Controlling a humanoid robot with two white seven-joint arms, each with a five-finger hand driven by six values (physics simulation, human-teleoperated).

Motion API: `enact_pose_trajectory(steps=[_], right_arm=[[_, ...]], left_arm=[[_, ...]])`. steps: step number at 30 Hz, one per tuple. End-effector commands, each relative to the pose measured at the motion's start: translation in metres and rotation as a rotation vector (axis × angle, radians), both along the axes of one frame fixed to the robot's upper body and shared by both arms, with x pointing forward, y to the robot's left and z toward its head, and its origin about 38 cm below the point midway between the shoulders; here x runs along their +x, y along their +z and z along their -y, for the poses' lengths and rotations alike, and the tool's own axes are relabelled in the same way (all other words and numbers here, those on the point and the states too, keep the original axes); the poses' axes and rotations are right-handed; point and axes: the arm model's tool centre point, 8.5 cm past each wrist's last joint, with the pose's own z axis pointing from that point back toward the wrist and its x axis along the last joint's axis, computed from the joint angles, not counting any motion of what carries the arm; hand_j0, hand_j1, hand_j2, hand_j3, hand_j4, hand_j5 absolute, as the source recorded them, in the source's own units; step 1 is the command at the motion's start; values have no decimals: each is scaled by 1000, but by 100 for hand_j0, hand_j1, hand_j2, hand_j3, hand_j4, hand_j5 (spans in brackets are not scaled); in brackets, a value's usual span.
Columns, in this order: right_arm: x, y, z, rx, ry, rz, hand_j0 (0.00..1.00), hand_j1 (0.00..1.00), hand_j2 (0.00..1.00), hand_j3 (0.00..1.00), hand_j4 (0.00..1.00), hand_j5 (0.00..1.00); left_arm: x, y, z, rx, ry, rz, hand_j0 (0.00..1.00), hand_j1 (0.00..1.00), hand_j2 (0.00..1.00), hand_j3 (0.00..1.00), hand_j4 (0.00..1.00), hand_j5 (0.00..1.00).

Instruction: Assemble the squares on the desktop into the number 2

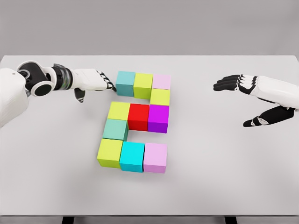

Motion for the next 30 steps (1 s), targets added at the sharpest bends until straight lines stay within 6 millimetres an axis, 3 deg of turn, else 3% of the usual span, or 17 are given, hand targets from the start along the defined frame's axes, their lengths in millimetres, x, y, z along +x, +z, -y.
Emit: enact_pose_trajectory(steps=[1, 8, 11, 12, 13, 15, 16, 17, 19, 21, 24, 27, 30], right_arm=[[0, 1, 0, 6, -2, -4, 100, 100, 100, 100, 100, 100], [0, 1, 0, 6, -2, -2, 100, 100, 100, 100, 100, 100], [0, 1, 0, 6, -2, -2, 100, 100, 100, 100, 100, 100], [0, 1, 0, 6, -2, -2, 100, 100, 100, 100, 100, 100], [0, 2, 0, 6, -1, -1, 100, 100, 100, 100, 100, 100], [0, 2, 0, 6, -1, 1, 100, 100, 100, 100, 100, 100], [1, 2, 1, 6, -3, 0, 100, 100, 100, 100, 100, 100], [1, 2, 1, 6, -3, 0, 100, 100, 100, 100, 100, 100], [0, 2, 1, 4, -3, -1, 100, 100, 100, 100, 100, 100], [0, 2, 1, 4, -3, -1, 100, 100, 100, 100, 100, 100], [0, 1, 1, 3, -4, -4, 100, 100, 100, 100, 100, 100], [0, -1, 1, 4, -3, -10, 100, 100, 100, 100, 100, 100], [-1, 0, 1, -1, -3, -9, 100, 100, 100, 100, 100, 100]], left_arm=[[-1, 2, 1, -3, -4, 5, 100, 100, 100, 100, 100, 100], [3, 8, -17, 14, 33, 16, 100, 100, 100, 100, 100, 100], [6, 35, -56, -9, 101, 60, 100, 100, 100, 100, 100, 100], [6, 45, -60, -29, 78, 72, 100, 100, 100, 100, 100, 100], [1, 59, -69, -65, 11, 76, 100, 100, 100, 100, 100, 100], [-3, 94, -96, -203, 38, 122, 100, 100, 100, 100, 100, 100], [-15, 103, -119, -338, 79, 114, 100, 100, 100, 100, 100, 100], [-20, 109, -124, -390, 82, 117, 100, 100, 100, 100, 100, 100], [-45, 122, -154, -609, 117, 83, 100, 100, 100, 100, 100, 100], [-58, 122, -171, -781, 145, 15, 100, 100, 100, 100, 100, 100], [-75, 97, -167, -982, 152, -115, 100, 100, 100, 100, 100, 100], [-91, 51, -168, -1006, 207, -221, 100, 100, 100, 100, 100, 100], [-100, 32, -171, -1004, 238, -264, 100, 100, 100, 100, 100, 100]])
